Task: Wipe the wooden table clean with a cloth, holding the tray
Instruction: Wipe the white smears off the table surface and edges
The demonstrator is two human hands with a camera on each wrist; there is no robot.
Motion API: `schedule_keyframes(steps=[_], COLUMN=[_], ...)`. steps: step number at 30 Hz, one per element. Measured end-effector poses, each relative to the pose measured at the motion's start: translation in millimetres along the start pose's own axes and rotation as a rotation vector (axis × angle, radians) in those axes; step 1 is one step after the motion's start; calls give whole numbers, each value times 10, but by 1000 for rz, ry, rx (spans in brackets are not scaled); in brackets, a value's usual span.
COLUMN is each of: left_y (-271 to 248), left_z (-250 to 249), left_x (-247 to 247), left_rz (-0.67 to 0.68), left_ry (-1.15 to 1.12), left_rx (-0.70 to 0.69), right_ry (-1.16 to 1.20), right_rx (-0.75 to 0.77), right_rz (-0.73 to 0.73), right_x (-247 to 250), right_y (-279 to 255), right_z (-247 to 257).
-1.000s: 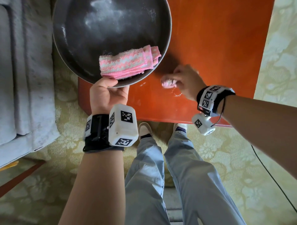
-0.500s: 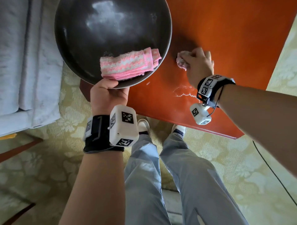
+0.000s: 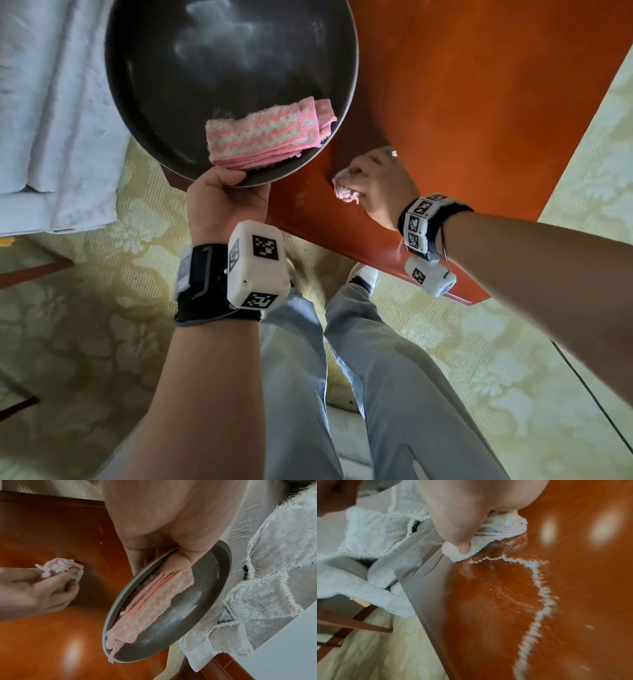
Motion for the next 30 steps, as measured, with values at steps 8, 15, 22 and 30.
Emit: schedule_keyframes(steps=[8, 15, 22, 30], left_y=[-131, -191, -171, -146], left_z=[212, 268, 307, 368], left_x=[11, 97, 239, 281], left_rz=[-23, -11, -25, -60], left_ry=[7, 29, 22, 77], left_rx=[1, 9, 12, 27], right_ry=[-38, 72, 245, 184], right_rx=[233, 116, -510, -748], right_rz=[15, -81, -149, -22], right_x=[-82, 176, 256, -188], right_y=[-643, -525, -473, -755], right_z=[-70, -269, -1328, -1347])
Point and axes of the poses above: each hand's wrist, its own y-axis towards the middle knuckle, its own x-axis out of the back of the hand, z = x × y, the point moved 10 cm from there along y, towards the middle knuckle, and after that the axes turned 14 degrees about -y, right-handed, at the moved point
